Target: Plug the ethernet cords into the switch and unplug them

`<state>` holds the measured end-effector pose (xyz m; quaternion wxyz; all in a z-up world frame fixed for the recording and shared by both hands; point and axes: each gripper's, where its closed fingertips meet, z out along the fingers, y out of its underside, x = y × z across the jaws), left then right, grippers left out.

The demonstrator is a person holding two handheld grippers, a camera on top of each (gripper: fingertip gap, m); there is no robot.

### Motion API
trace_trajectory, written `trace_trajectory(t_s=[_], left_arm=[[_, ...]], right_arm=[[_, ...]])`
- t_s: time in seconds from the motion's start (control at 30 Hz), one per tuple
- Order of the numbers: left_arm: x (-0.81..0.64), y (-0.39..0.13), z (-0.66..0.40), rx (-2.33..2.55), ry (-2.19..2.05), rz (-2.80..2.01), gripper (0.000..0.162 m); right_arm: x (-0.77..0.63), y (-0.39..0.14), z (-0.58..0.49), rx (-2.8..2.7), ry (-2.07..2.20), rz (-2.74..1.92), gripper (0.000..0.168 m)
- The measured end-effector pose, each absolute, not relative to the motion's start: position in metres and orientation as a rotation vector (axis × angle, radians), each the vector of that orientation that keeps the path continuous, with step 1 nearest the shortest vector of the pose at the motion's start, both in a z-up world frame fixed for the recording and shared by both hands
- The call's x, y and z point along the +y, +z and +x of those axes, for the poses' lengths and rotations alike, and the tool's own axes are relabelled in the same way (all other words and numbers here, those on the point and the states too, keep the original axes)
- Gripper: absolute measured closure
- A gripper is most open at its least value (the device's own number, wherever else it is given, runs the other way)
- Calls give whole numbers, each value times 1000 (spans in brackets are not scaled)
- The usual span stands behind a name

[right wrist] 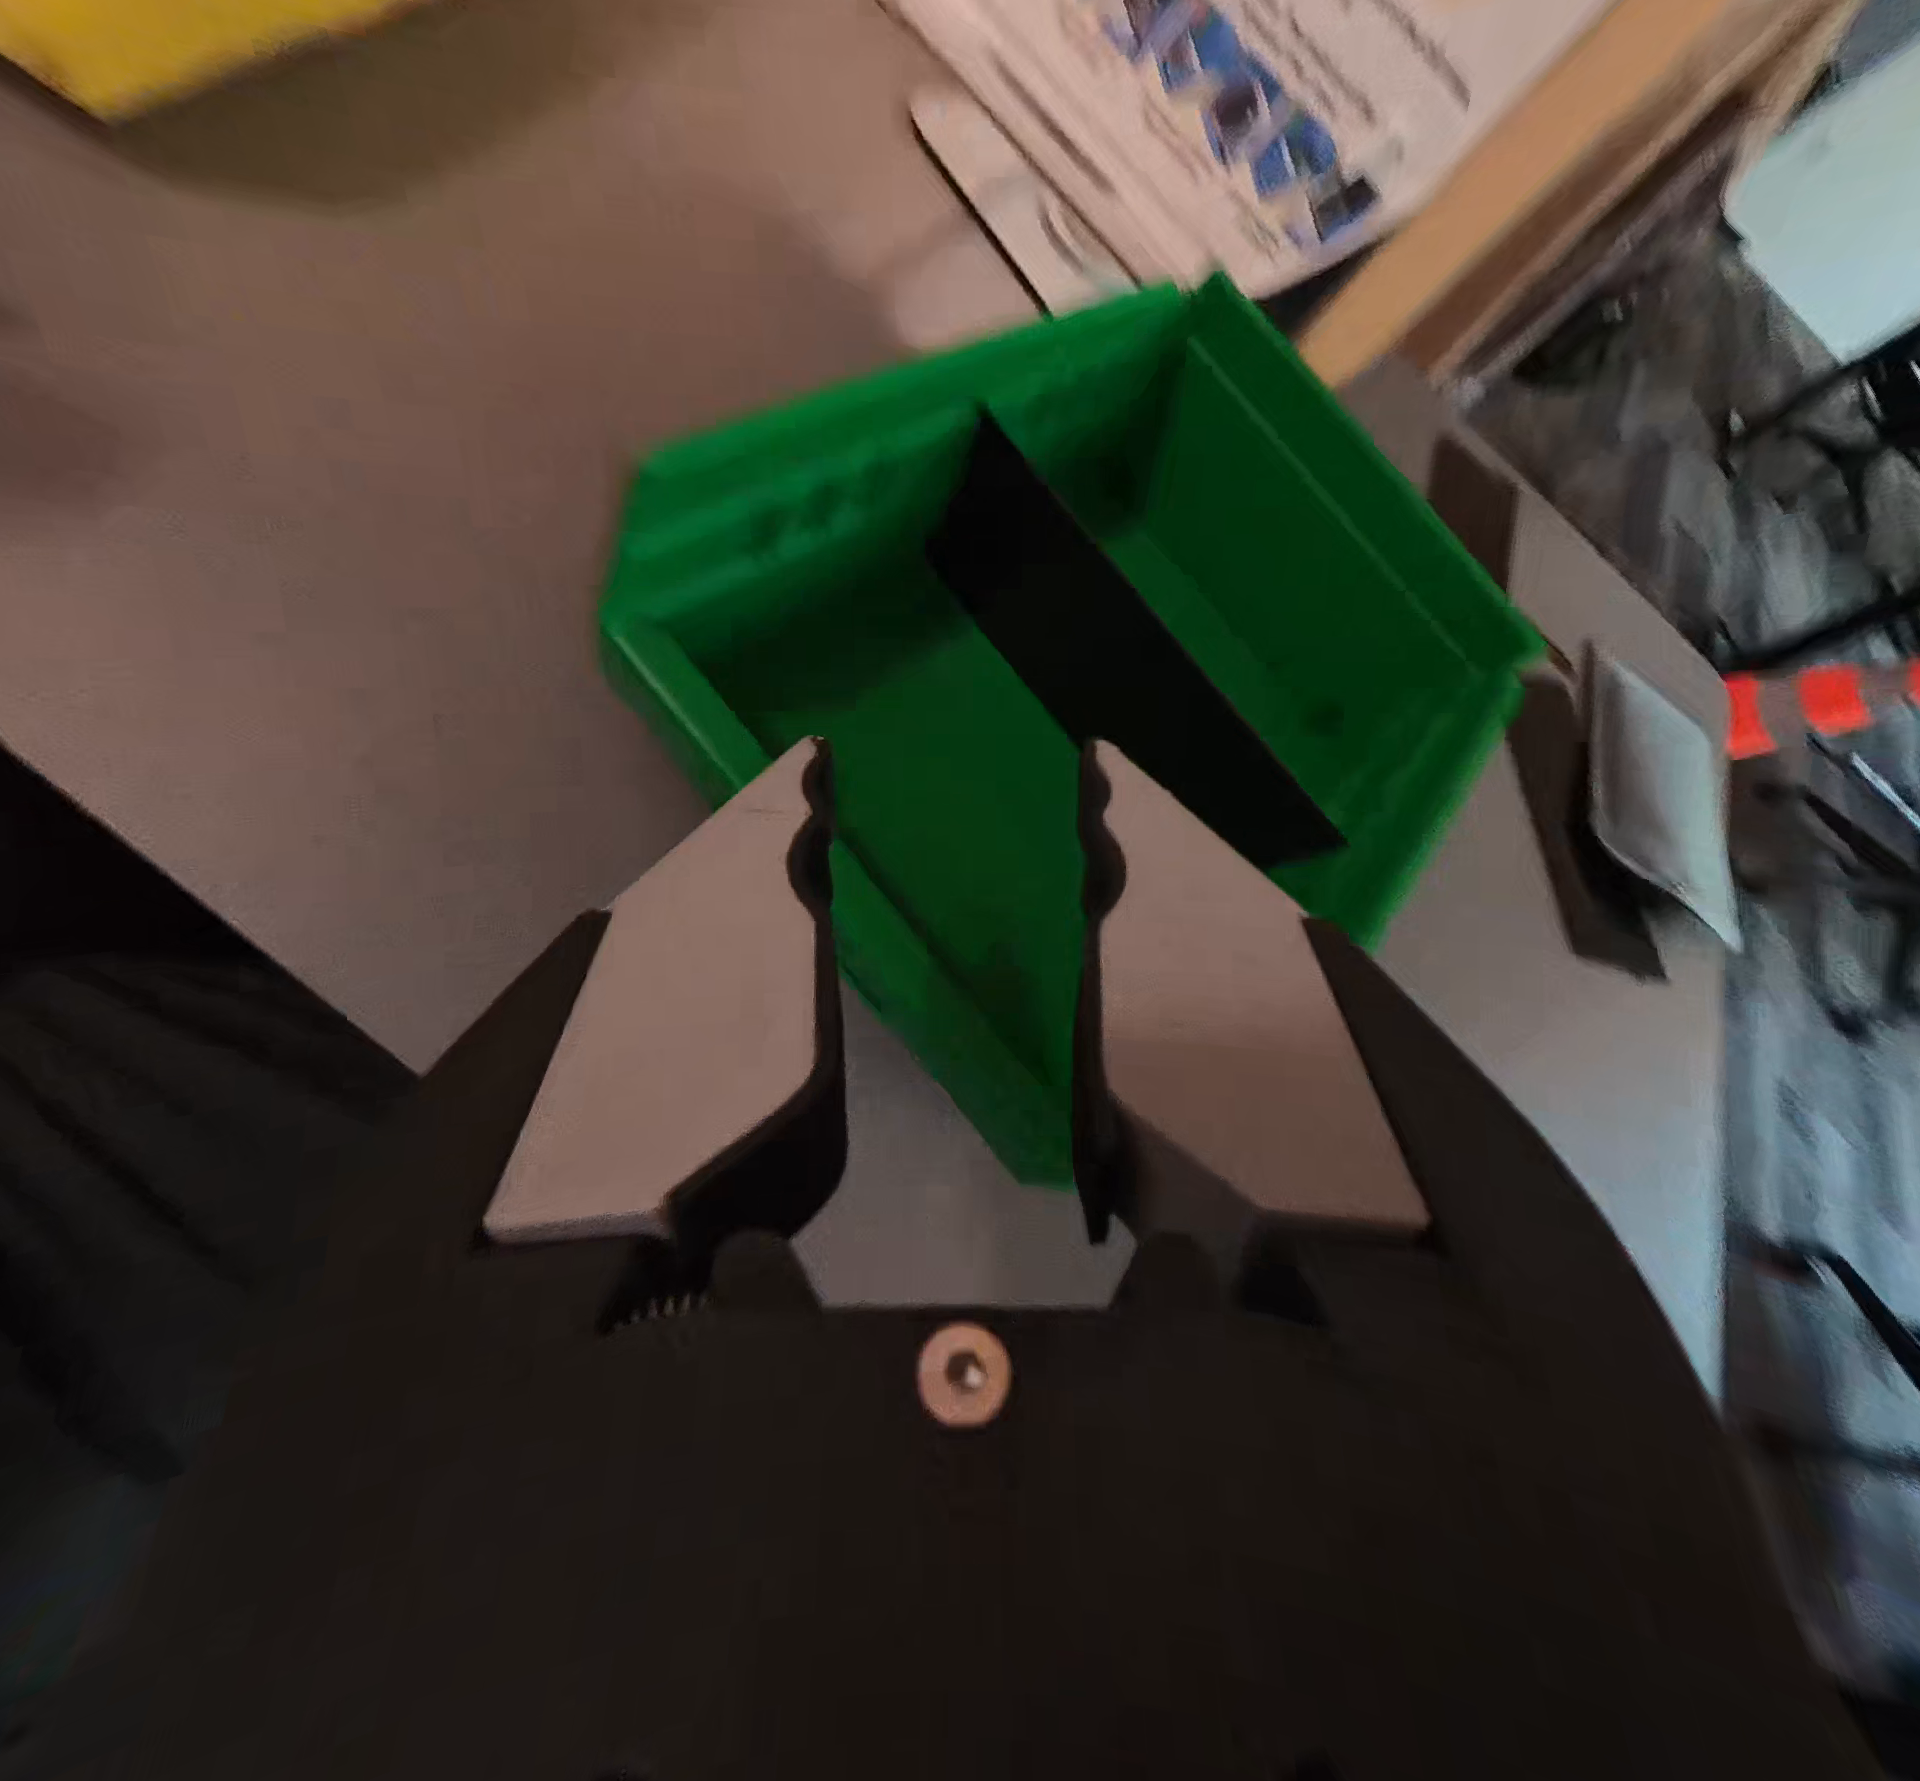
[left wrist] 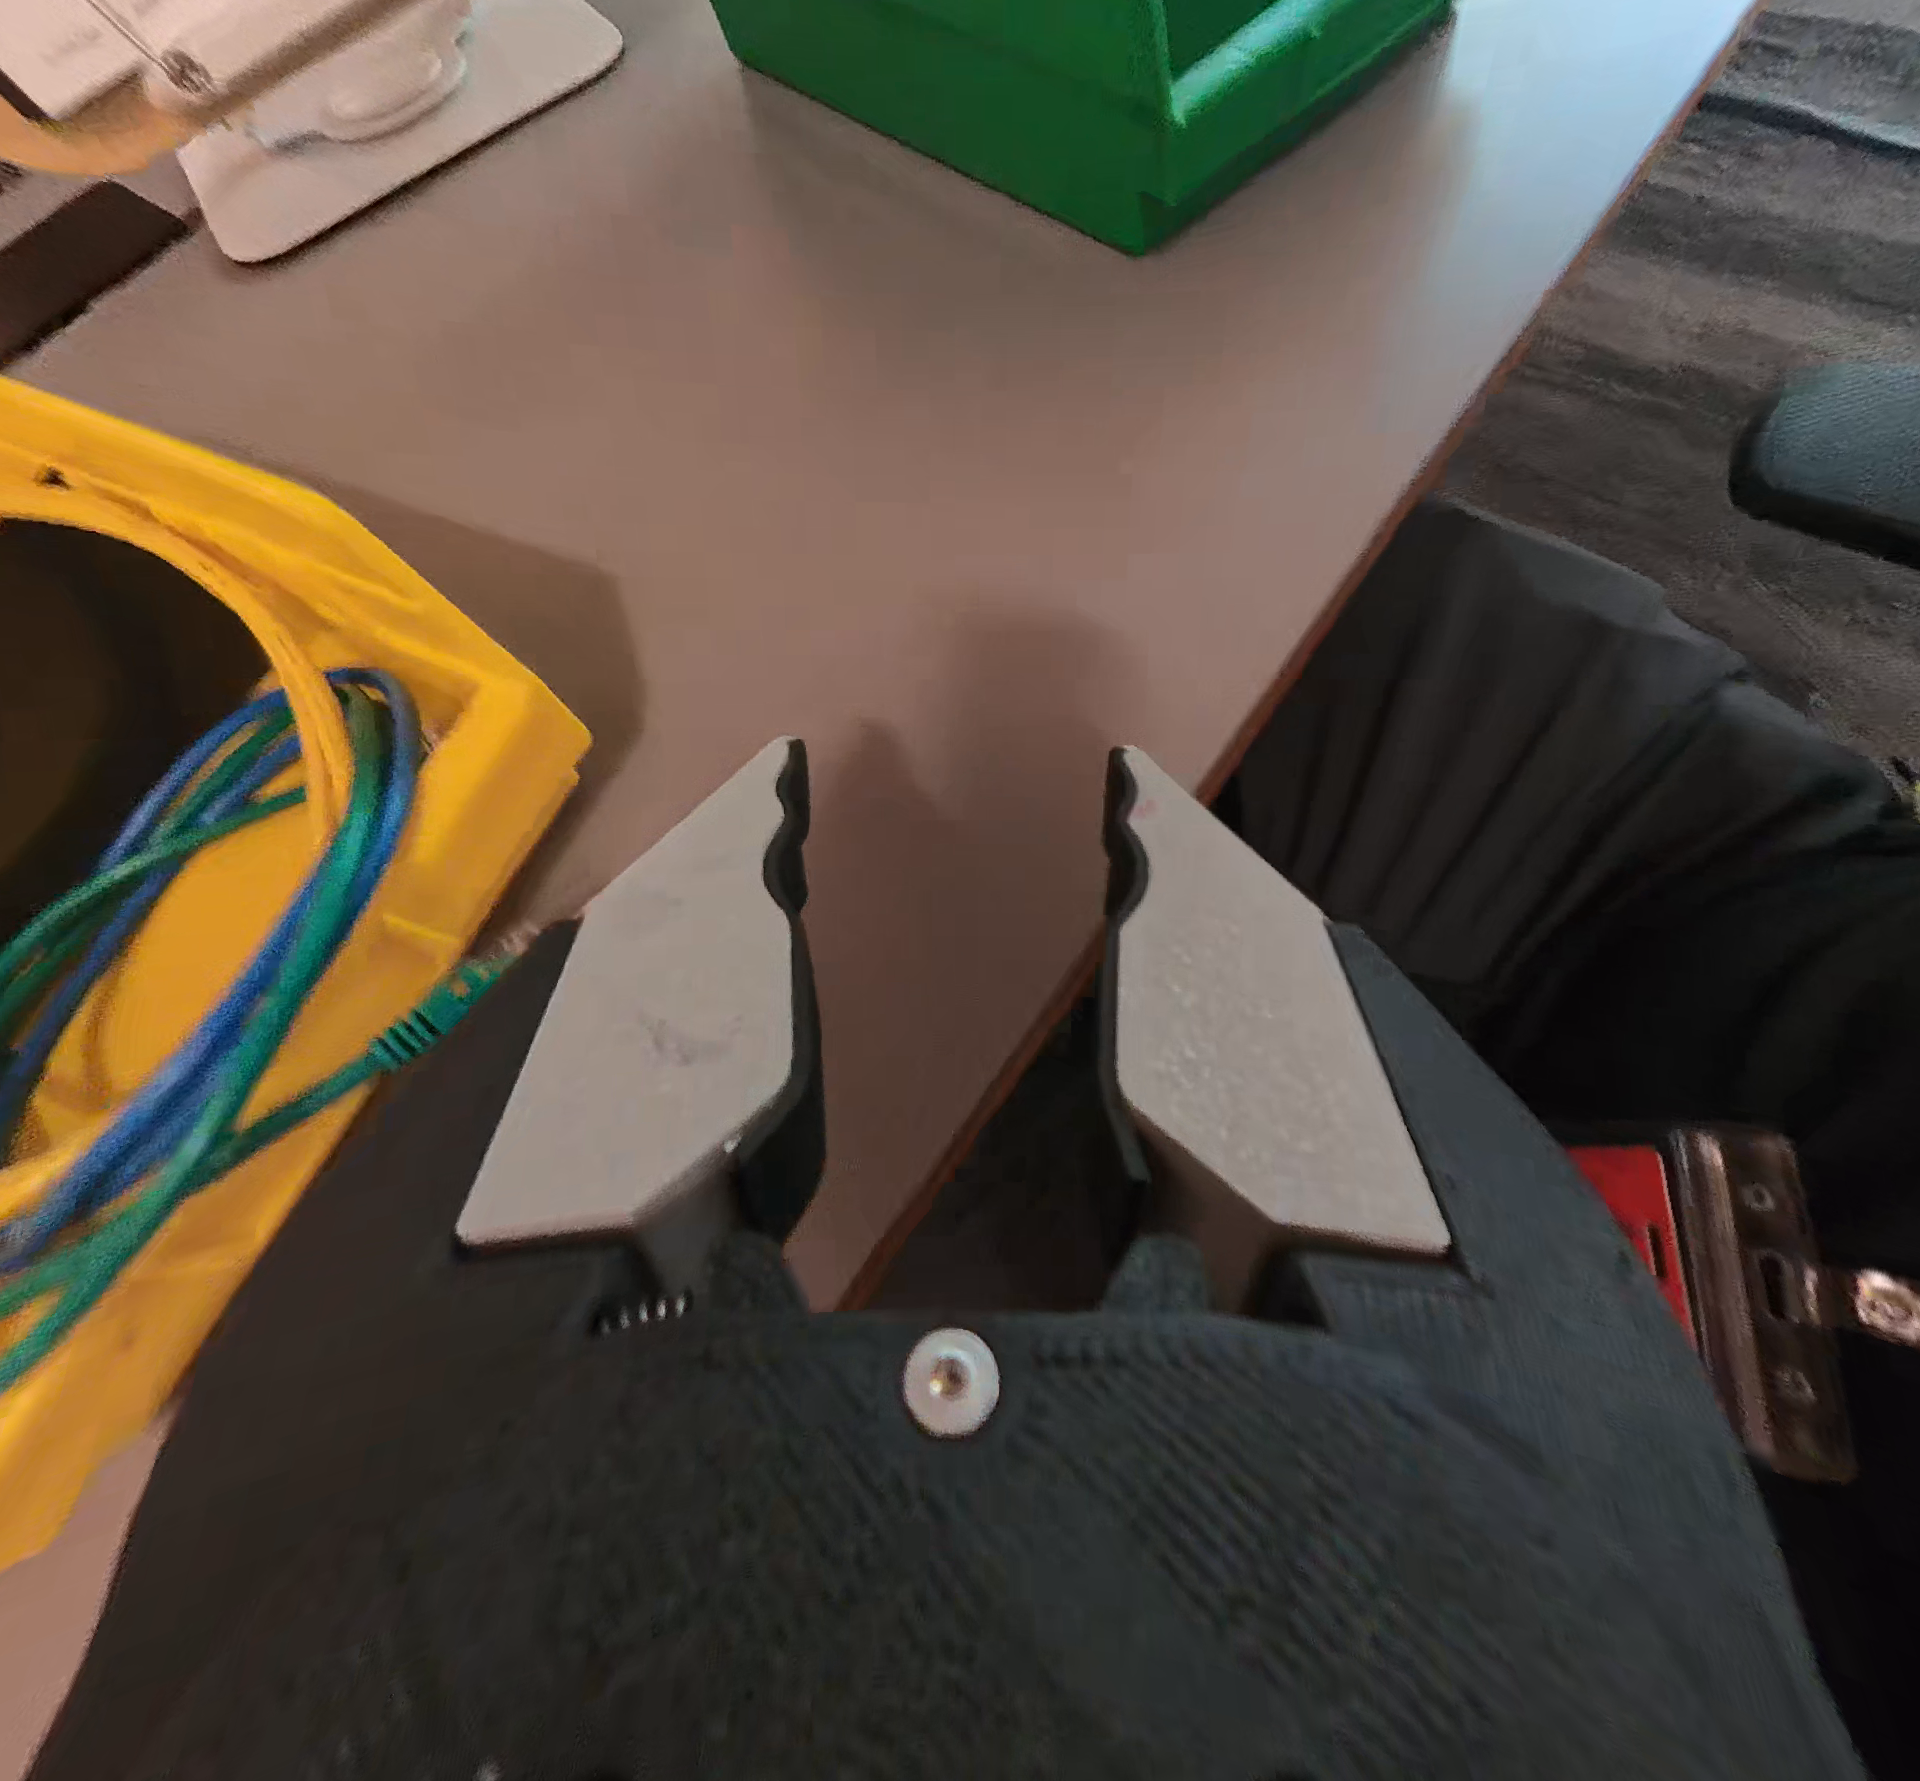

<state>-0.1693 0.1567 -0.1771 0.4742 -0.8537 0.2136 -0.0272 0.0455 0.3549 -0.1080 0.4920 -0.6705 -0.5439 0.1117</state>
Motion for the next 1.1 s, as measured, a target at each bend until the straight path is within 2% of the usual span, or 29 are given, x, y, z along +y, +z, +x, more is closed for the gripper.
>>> trace_trajectory(t_s=[0.13,0.23,0.3,0.4,0.5,0.57,0.73,0.77,0.8,0.83,0.87,0.93,1.0,1.1], left_arm=[[202,-159,-193,389,7,-2056,108],[234,-182,-219,262,73,-2121,103],[250,-191,-225,214,73,-2117,131],[264,-201,-226,199,84,-2121,148],[265,-206,-234,232,150,-2134,162],[259,-199,-242,234,172,-2123,162],[236,-176,-262,202,83,-2109,162],[230,-176,-267,184,67,-2123,162],[225,-174,-275,151,80,-2129,132],[219,-173,-278,149,61,-2138,112],[212,-173,-272,183,-1,-2154,116],[202,-167,-265,202,-63,-2161,93],[200,-152,-271,164,17,-2099,97],[199,-133,-268,162,73,-2022,95]], right_arm=[[342,-123,-6,-1293,427,-1629,114],[344,-137,-39,-1251,417,-1648,102],[352,-146,-54,-1203,348,-1645,98],[366,-168,-67,-1191,234,-1670,101],[371,-188,-66,-1249,196,-1684,112],[366,-193,-61,-1308,256,-1663,125],[370,-193,-9,-1378,181,-1766,131],[367,-189,-2,-1385,192,-1781,138],[361,-183,1,-1390,222,-1780,138],[356,-173,3,-1377,257,-1763,131],[352,-162,3,-1350,292,-1738,130],[343,-139,1,-1294,366,-1687,128],[331,-121,-7,-1258,473,-1614,126],[329,-111,-12,-1215,557,-1583,119]])
